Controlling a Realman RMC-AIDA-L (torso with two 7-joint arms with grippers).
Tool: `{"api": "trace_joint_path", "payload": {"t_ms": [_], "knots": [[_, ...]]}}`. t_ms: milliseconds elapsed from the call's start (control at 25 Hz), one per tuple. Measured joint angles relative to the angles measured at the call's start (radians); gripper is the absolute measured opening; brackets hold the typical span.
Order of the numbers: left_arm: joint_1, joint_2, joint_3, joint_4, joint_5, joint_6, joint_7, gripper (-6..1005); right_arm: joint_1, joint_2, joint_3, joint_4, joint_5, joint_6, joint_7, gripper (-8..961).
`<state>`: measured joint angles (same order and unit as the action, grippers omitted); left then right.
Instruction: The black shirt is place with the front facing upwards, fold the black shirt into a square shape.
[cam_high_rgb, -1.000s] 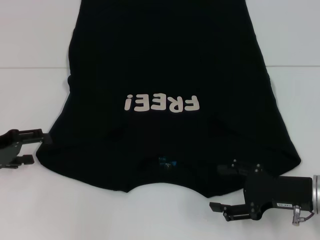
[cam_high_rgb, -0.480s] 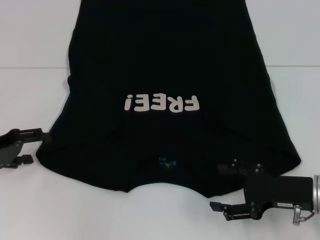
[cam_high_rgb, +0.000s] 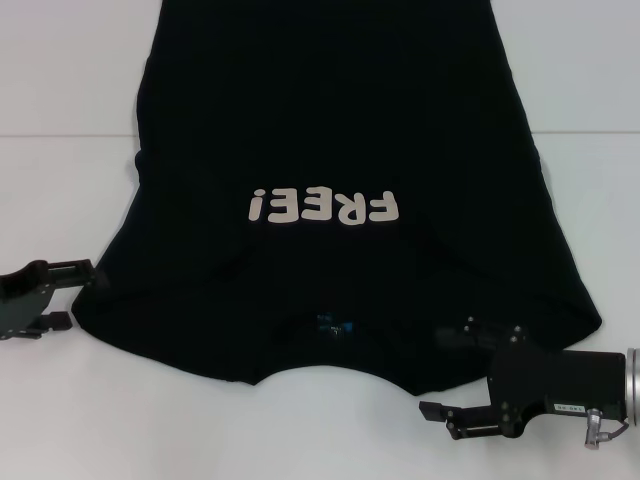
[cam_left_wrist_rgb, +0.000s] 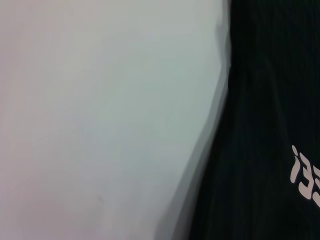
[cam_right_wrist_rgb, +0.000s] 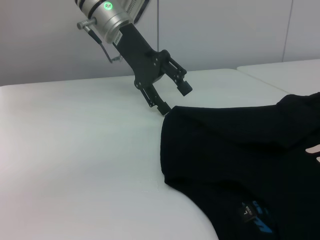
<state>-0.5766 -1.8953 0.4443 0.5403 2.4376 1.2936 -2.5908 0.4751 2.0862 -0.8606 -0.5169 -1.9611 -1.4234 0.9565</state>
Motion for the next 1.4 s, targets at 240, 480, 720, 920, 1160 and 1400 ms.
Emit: {"api": "trace_joint_path", "payload": {"t_ms": [240, 480, 720, 920, 1160, 1400], "knots": [[0.001, -0.004, 0.001, -0.001, 0.000, -0.019, 0.000, 909, 0.000, 0.000, 0.001, 0.000, 0.004, -0.007, 0.000, 956], [0.001, -0.004, 0.002, -0.010, 0.000, -0.021, 0.000, 909, 0.000, 0.000, 0.002, 0.000, 0.004, -0.008, 0.004, 956], [0.000, -0.006, 0.002, -0.015, 0.000, -0.025, 0.000, 908, 0.002, 0.000, -0.002, 0.000, 0.004, -0.008, 0.016, 956], [-0.005, -0.007, 0.001, -0.026, -0.002, -0.036, 0.000, 909, 0.002, 0.000, -0.004, 0.000, 0.004, -0.008, 0.016, 956], [-0.022, -0.019, 0.003, -0.027, -0.001, -0.041, 0.003, 905, 0.001, 0.000, -0.006, 0.000, 0.005, -0.008, 0.016, 956], [-0.036, -0.032, 0.011, -0.028, 0.000, -0.041, 0.009, 885, 0.000, 0.000, -0.001, 0.000, 0.005, -0.016, 0.016, 955]]}}
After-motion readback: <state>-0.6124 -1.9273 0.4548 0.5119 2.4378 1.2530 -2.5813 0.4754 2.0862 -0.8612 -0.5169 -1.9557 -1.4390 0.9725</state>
